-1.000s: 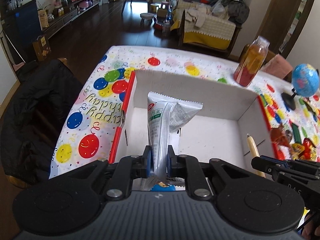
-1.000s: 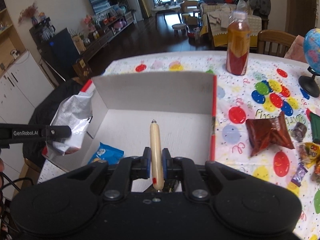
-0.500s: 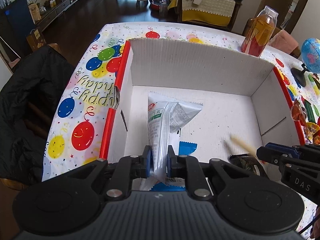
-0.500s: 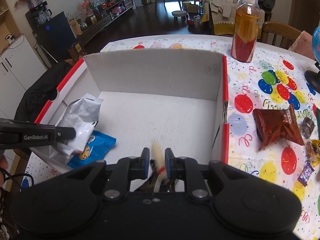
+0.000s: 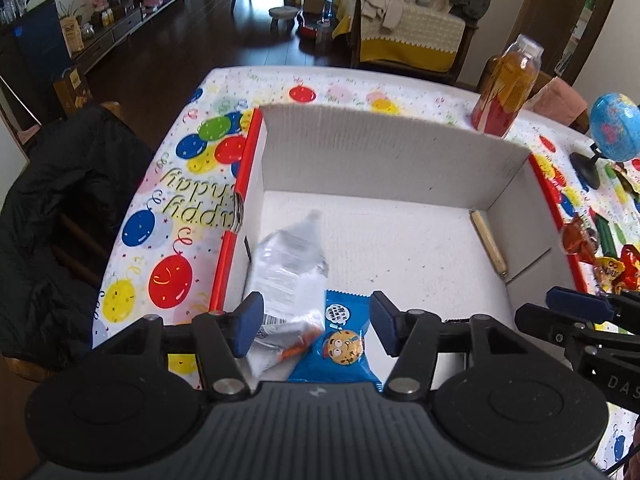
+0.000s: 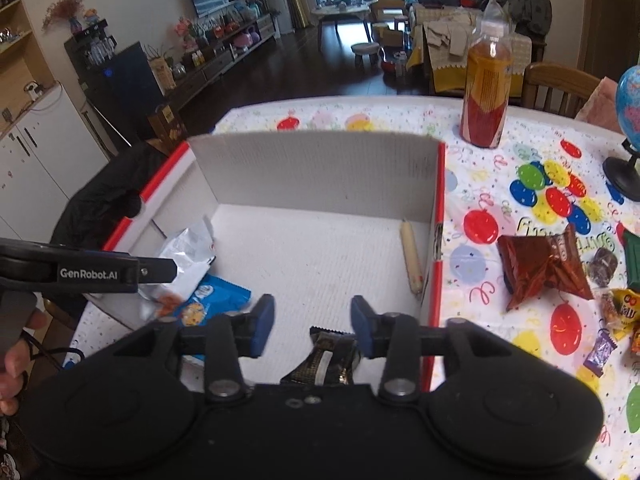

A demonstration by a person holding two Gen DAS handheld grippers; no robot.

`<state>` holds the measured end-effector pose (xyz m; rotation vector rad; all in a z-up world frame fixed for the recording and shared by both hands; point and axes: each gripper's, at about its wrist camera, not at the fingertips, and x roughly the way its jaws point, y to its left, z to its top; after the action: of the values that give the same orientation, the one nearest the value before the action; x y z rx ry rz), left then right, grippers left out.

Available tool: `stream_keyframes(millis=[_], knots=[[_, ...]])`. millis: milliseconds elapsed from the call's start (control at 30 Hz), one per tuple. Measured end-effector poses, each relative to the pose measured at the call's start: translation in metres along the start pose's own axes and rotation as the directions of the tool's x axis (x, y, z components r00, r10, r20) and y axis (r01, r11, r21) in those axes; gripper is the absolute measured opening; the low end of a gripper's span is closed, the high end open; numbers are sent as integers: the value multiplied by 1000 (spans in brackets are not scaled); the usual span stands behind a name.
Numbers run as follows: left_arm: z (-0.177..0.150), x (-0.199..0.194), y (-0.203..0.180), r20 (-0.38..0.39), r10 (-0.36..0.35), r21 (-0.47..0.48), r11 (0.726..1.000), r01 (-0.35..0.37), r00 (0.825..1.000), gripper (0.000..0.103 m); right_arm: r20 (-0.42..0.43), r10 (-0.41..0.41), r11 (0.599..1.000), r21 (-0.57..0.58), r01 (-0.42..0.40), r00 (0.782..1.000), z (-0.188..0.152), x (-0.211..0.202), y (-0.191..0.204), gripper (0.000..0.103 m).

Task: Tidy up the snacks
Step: 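Carry both items into the red box and open both tools to release, then move both tools back toward the remaining snacks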

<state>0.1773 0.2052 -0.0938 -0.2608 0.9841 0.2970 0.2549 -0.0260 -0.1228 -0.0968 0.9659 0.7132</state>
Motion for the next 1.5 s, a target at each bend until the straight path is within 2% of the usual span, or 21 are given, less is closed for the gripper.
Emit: stream_keyframes(millis=[67,133,200,267,567,900,933,1000,1167,1500], knots=[[0,-8,-2,17,-5,-1,1000,5,1000,62,22,5,1000,-5,-5,1000,0,-9,2,65],[-1,-17,-3,32,-24,-10,1000,24,999,65,46,5,1000,-8,-4,999,-1,-19,3,72],[-2,-26,-6,51,-33,-6,999,33,998,66,58,14,1000,-7,-14,998,-1,-27,4,73],[-3,-35,-10,70,-44,3,999,44,997,67,75,18,1000,-4,-18,997,-2,-36,4,80],[-8,-72,-33,144,-112,39,993,107,983,82,149,4,999,31,-9,989,-10,-76,-3,96],[-16,-93,-73,176,-166,92,984,151,970,91,217,-51,994,110,27,975,-29,-117,-39,103],[-17,-94,-78,176,-178,97,982,163,968,92,220,-62,992,120,36,973,-31,-120,-44,103],[-19,-95,-88,178,-206,101,977,190,962,103,225,-80,990,135,51,971,-37,-127,-56,103],[-23,-94,-120,178,-254,130,964,233,951,103,248,-127,982,167,86,961,-52,-145,-86,103],[-24,-73,-198,160,-272,158,956,247,949,103,259,-282,952,196,236,924,-73,-169,-157,103]])
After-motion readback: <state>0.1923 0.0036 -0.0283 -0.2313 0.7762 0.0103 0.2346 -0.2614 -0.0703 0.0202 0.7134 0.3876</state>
